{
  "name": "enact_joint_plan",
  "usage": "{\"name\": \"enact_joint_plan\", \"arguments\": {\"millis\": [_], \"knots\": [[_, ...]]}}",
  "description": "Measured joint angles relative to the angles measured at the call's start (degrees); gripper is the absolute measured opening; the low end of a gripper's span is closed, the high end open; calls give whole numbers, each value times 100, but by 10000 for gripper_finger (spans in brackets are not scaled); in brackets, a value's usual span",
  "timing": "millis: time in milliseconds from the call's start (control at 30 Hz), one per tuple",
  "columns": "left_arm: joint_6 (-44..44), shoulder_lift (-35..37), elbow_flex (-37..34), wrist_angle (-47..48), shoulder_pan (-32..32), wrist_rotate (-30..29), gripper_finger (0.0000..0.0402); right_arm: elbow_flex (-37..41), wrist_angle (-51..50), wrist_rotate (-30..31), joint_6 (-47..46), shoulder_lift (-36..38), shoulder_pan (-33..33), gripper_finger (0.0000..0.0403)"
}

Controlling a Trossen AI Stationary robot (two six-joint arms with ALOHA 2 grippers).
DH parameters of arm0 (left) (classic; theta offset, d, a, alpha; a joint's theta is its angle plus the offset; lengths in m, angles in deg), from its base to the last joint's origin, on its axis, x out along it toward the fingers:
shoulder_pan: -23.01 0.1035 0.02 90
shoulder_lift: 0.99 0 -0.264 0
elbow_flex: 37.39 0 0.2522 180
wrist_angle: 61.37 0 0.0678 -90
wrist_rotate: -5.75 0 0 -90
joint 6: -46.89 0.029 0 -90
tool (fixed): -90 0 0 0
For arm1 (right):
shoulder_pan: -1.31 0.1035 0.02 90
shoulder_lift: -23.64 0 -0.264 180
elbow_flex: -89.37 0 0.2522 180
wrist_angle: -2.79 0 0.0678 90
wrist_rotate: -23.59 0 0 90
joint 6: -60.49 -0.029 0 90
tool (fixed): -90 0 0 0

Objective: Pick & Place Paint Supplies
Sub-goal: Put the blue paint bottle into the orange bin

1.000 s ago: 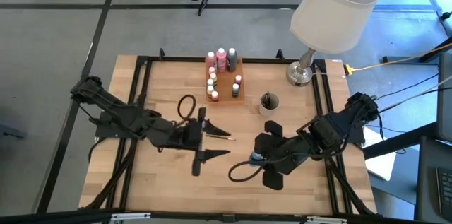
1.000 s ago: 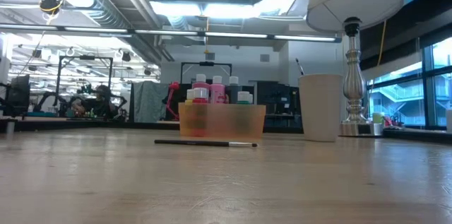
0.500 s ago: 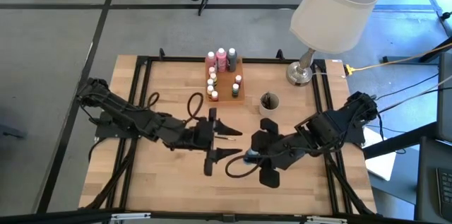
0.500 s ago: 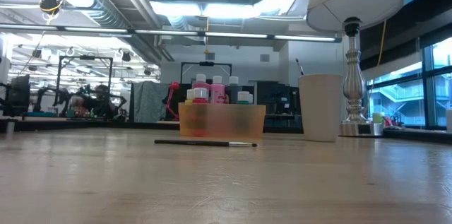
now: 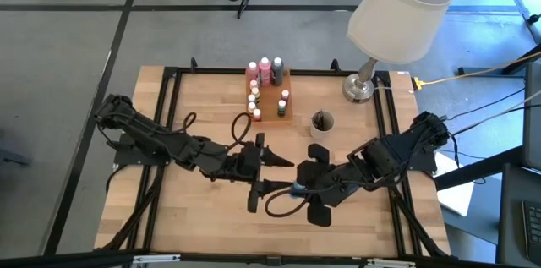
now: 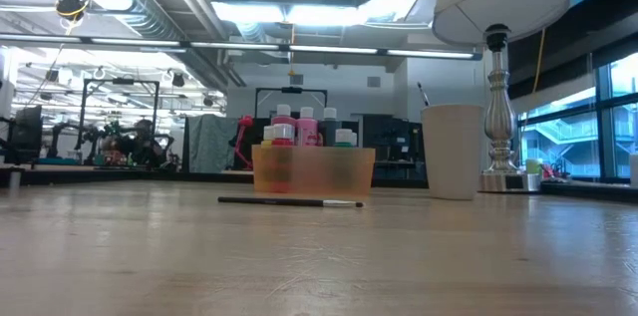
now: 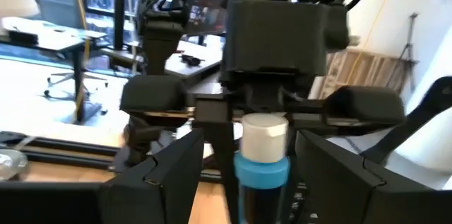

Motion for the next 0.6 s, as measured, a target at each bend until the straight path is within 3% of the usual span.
{"name": "enact_joint_plan", "arguments": {"millis": [600], "knots": [[8,-217,0,-177,23,175,222,0,176,55,231,0,-159,115]]}}
